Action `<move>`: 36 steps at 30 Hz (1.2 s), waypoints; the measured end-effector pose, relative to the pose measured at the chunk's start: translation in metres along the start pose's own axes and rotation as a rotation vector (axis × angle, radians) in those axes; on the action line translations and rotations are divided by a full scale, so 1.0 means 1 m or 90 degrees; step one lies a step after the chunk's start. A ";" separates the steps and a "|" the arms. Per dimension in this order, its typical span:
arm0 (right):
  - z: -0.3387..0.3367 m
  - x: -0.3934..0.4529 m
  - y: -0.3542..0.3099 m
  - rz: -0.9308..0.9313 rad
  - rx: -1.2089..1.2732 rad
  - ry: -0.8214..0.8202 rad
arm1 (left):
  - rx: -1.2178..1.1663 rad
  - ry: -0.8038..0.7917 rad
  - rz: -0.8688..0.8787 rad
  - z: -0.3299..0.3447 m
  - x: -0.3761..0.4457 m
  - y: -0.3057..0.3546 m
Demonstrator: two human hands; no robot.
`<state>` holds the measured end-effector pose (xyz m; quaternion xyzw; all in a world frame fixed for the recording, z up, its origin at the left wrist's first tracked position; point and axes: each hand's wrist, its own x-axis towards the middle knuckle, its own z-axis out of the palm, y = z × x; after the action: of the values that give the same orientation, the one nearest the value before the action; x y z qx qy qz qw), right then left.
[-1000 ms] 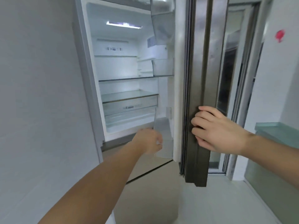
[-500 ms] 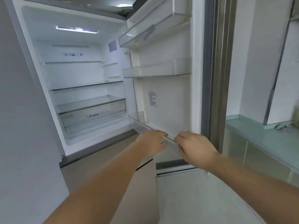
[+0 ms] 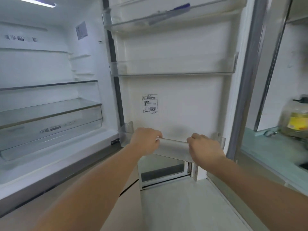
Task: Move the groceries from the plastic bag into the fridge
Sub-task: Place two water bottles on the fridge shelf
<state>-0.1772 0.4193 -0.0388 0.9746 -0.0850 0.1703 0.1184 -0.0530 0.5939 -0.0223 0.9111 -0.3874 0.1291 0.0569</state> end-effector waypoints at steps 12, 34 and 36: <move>0.049 0.087 0.059 0.117 0.084 0.024 | -0.154 0.031 0.039 0.029 0.089 -0.020; 0.040 0.094 0.078 0.139 0.102 -0.050 | -0.205 0.016 0.048 0.049 0.121 -0.011; 0.028 0.078 0.082 0.142 0.089 -0.049 | -0.212 0.032 0.067 0.045 0.118 0.002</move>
<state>-0.1129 0.3237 -0.0204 0.9708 -0.1850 0.1503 0.0270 0.0333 0.5016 -0.0327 0.8639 -0.4492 0.0886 0.2101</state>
